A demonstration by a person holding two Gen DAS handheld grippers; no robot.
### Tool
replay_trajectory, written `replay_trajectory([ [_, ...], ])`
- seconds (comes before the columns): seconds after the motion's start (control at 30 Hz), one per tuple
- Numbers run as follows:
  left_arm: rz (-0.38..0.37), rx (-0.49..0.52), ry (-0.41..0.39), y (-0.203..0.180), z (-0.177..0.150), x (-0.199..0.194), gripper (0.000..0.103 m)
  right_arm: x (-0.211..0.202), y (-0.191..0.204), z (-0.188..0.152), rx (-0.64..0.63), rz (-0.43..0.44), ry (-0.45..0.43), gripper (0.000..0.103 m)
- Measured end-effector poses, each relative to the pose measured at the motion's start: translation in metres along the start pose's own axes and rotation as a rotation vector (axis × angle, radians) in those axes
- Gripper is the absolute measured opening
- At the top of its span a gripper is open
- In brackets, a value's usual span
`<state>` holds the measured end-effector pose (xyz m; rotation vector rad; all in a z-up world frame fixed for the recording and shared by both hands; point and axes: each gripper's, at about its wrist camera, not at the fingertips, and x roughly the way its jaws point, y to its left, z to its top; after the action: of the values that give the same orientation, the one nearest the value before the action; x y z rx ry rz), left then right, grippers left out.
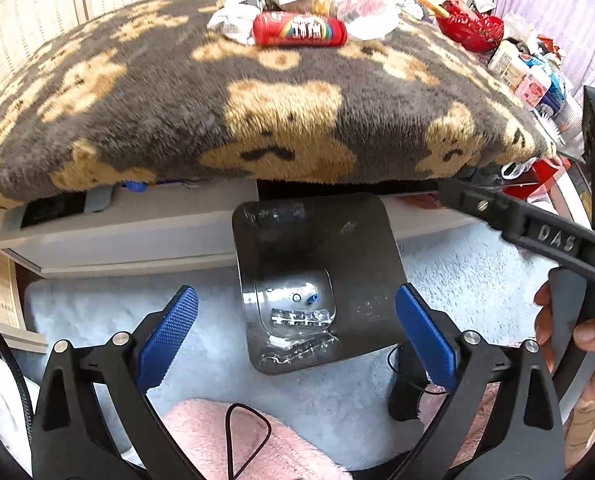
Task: Collect trash
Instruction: 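Grasp the red Skittles tube with the left gripper while the right gripper grasps the clear plastic bag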
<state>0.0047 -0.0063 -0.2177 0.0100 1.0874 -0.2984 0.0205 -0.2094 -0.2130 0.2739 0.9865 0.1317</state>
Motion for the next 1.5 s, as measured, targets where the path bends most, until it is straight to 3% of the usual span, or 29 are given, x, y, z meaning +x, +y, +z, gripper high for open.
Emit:
replay_trajectory([
  [0.27, 0.010, 0.012, -0.079, 0.009, 0.032, -0.029, 0.094, -0.029, 0.004, 0.042, -0.023, -0.020, -0.083, 0.094],
  [0.73, 0.038, -0.005, -0.142, 0.035, 0.107, -0.028, 0.094, -0.019, 0.014, 0.123, -0.061, 0.004, -0.126, 0.093],
  [0.83, 0.042, -0.009, -0.151, 0.038, 0.122, -0.024, 0.094, -0.008, 0.017, 0.135, -0.061, 0.007, -0.119, 0.086],
  [1.1, 0.034, 0.004, -0.148, 0.036, 0.145, -0.005, 0.094, 0.033, 0.017, 0.146, -0.044, 0.056, -0.057, 0.044],
  [1.33, 0.003, 0.025, -0.149, 0.028, 0.162, 0.013, 0.090, 0.053, 0.018, 0.156, -0.026, 0.082, -0.050, 0.040],
  [1.5, 0.002, 0.053, -0.142, 0.019, 0.172, 0.025, 0.084, 0.061, 0.012, 0.161, 0.011, 0.094, -0.043, 0.026],
])
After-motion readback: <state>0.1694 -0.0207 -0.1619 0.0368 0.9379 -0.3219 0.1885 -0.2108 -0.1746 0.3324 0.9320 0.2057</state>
